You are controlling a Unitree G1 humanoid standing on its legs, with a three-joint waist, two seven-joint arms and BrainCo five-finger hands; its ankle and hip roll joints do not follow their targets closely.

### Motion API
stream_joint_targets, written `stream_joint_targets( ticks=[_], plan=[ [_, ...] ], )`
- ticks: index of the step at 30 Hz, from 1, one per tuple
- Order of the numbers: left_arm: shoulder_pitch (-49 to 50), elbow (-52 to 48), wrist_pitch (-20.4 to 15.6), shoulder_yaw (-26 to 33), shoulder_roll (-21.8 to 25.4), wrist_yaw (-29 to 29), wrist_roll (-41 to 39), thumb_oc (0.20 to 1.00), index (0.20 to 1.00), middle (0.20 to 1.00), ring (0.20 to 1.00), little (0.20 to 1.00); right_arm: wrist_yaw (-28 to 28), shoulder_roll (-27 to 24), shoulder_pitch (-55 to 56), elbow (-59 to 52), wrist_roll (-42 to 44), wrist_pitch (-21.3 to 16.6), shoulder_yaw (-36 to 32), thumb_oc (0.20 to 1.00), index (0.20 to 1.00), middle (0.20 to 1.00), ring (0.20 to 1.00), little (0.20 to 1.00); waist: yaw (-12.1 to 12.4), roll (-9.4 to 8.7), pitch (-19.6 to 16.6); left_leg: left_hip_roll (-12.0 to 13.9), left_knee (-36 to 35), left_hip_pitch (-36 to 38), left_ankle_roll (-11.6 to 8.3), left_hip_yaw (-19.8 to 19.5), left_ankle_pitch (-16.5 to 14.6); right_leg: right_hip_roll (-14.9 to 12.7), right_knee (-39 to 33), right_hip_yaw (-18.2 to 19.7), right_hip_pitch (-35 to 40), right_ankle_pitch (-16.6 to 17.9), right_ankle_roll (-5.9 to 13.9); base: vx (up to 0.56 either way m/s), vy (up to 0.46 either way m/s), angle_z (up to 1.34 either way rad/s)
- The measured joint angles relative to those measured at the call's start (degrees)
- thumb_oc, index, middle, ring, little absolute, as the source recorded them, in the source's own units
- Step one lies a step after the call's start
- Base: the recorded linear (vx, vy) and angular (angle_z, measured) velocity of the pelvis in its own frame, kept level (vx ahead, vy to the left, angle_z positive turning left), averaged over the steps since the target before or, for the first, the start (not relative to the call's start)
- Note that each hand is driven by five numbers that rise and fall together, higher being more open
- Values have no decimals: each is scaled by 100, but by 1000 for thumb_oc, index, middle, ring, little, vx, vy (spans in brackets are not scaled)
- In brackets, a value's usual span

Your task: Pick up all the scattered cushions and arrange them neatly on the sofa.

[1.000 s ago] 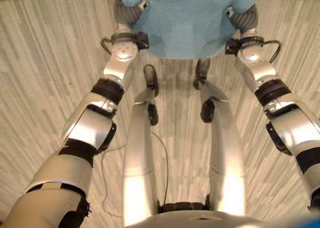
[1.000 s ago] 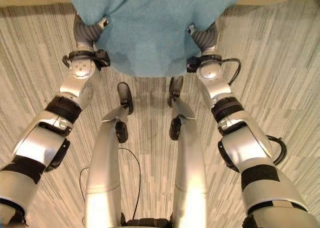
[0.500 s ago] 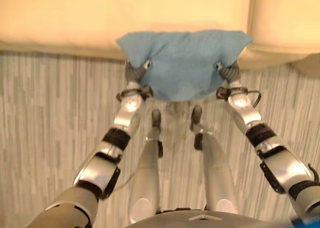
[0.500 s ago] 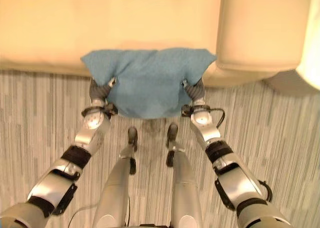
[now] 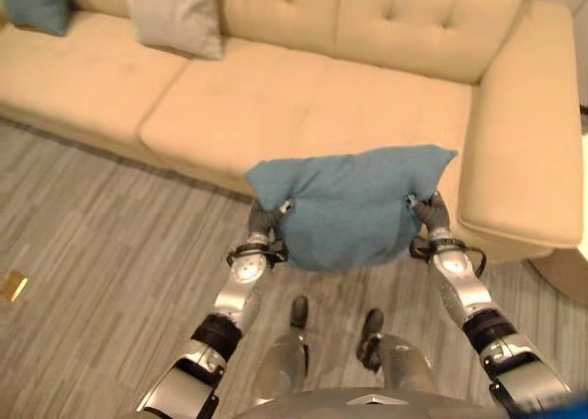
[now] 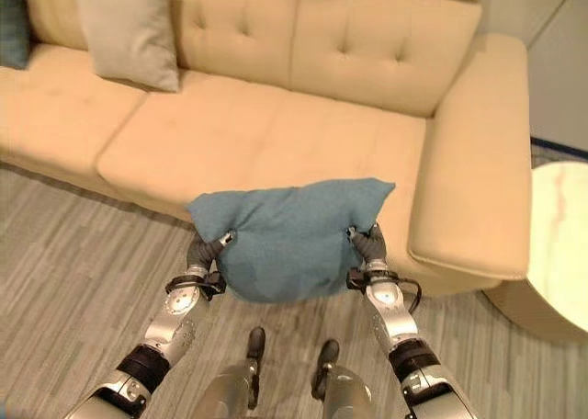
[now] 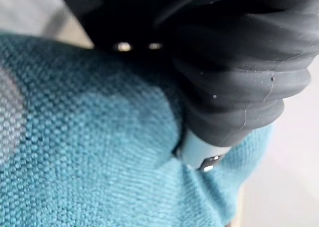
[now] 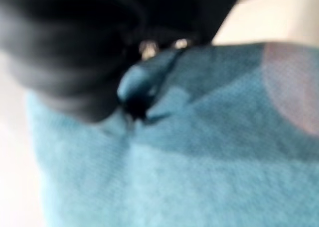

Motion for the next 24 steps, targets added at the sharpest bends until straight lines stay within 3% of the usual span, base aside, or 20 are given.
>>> stream_joint_targets(
  ticks=[2,5,9,10,11,13,14,15,18,20,21,22,24],
  plan=[
    [138,-20,1,15,29,-69,31,200,200,200,200,200,47,12,108,-2,1,9,8,200,200,200,200,200,-22,-29,-78,-58,-5,154,35,77,-20,-18,-204,40,234,68,84,192,249,-15],
    [355,-44,47,85,77,-202,37,200,200,200,200,200,131,99,122,-2,-2,107,49,200,200,200,200,200,162,-162,-178,-160,-44,431,215,299,-149,-27,-332,391,337,156,157,133,243,-49],
    [446,-44,133,114,111,-248,36,200,200,200,200,200,156,132,81,-2,-92,172,59,200,200,200,200,200,232,-253,-209,-219,-89,712,368,601,-280,-170,-157,672,376,160,259,64,218,-38],
    [450,-44,145,122,131,-251,35,200,200,200,200,200,157,183,89,-2,-99,177,71,200,200,200,200,200,194,-321,-247,-338,-48,704,398,606,-355,-175,-178,676,363,186,309,90,266,-21],
    [440,-44,169,157,165,-252,35,200,200,200,200,200,172,198,43,-2,-104,188,83,200,200,200,200,200,182,-349,-237,-366,79,653,448,596,-441,-217,7,716,275,199,329,91,149,-23],
    [451,-36,213,194,214,-252,38,200,200,200,200,200,208,181,38,-27,-108,235,90,200,200,200,200,200,131,-361,-233,-341,68,781,548,680,-497,-377,1057,946,-238,207,481,155,58,-23],
    [446,-36,214,208,235,-258,40,200,200,200,200,200,221,211,66,-29,-109,237,93,200,200,200,200,200,74,-401,-256,-358,45,815,560,662,-518,-365,1015,1024,-299,109,654,147,-2,-8],
    [433,-36,211,241,270,-265,42,200,200,200,200,200,255,210,55,-37,-110,241,145,200,200,200,200,200,64,-479,-282,-382,-37,842,558,664,-539,-324,866,1068,-356,51,666,112,-15,8],
    [401,-35,209,317,318,-257,41,200,200,200,200,200,351,200,51,-41,-114,243,196,200,200,200,200,200,0,-594,-278,-399,-96,837,612,531,-483,-42,101,1313,-474,161,660,221,-62,22],
    [394,-30,208,301,302,-260,36,200,200,200,200,200,349,194,65,-43,-112,274,182,200,200,200,200,200,-163,-598,-269,-451,-51,798,541,219,-502,163,-191,1818,-462,339,690,160,-101,89],
    [397,-28,205,266,260,-271,39,200,200,200,200,200,346,132,90,-42,-112,292,143,200,200,200,200,200,-226,-603,-267,-486,-50,823,405,-48,-462,235,-398,1928,-281,782,415,185,-118,112],
    [419,-30,205,257,149,-275,36,200,200,200,200,200,350,43,93,-44,-119,292,91,200,200,200,200,200,-175,-494,-256,-373,-48,825,349,-170,-483,334,-546,1806,-130,799,254,160,-116,83],
    [438,-28,206,253,51,-289,36,200,200,200,200,200,349,-54,98,-44,-171,296,43,200,200,200,200,200,-106,-435,-236,-323,306,662,211,-292,-501,385,-738,1588,65,797,161,112,-112,55]
  ],
)
